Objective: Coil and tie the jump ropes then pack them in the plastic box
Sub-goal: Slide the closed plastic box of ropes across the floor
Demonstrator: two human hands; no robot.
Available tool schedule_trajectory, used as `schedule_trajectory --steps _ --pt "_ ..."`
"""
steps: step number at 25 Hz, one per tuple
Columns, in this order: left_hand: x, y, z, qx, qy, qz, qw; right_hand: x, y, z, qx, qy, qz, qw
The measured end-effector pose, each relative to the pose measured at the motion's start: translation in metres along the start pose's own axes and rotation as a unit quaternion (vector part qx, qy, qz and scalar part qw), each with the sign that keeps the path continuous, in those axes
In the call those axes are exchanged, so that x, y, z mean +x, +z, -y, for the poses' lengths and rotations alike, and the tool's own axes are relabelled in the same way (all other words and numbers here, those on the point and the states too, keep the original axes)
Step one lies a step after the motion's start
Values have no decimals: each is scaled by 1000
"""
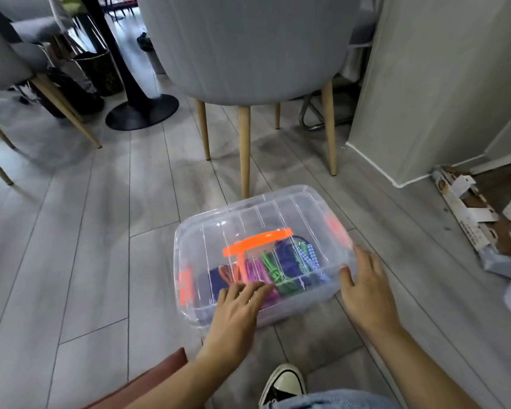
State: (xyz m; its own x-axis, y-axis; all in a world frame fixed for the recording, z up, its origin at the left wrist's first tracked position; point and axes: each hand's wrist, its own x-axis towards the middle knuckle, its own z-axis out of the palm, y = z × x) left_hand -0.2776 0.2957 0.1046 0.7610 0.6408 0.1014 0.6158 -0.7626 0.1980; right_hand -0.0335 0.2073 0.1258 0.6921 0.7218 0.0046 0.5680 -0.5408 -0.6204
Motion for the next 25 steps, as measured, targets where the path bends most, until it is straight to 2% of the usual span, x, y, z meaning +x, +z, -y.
schedule_trajectory --steps 3,7,9,11,13,14,16,19,22,25 --pt "-10 9 -20 -20 26 23 999 -1 0 -17 -103 6 47 994" --pt "-6 3 -34 -50 13 20 998 10 -8 -26 -165 4 100 981" --pt "-6 -2 -23 -37 -45 -3 998 22 -12 -27 -189 -17 82 978" --pt "-13 -4 4 12 -164 -29 986 25 -10 -24 -226 -72 94 967" --pt "-21 -10 26 50 -269 14 962 17 -7 -25 -272 -129 133 944" --pt "-23 -9 30 54 -285 49 956 14 -7 -26 -286 -139 140 938" --pt "-20 -6 32 41 -282 86 955 18 -13 -26 -290 -126 147 937" --pt "-2 -10 34 31 -242 65 968 27 -32 -20 -330 -118 144 925" --pt "13 -10 32 48 -193 104 974 15 -56 -37 -364 -81 221 901" --pt "37 -3 0 35 -145 133 980 -6 -89 -73 -387 -47 234 891"
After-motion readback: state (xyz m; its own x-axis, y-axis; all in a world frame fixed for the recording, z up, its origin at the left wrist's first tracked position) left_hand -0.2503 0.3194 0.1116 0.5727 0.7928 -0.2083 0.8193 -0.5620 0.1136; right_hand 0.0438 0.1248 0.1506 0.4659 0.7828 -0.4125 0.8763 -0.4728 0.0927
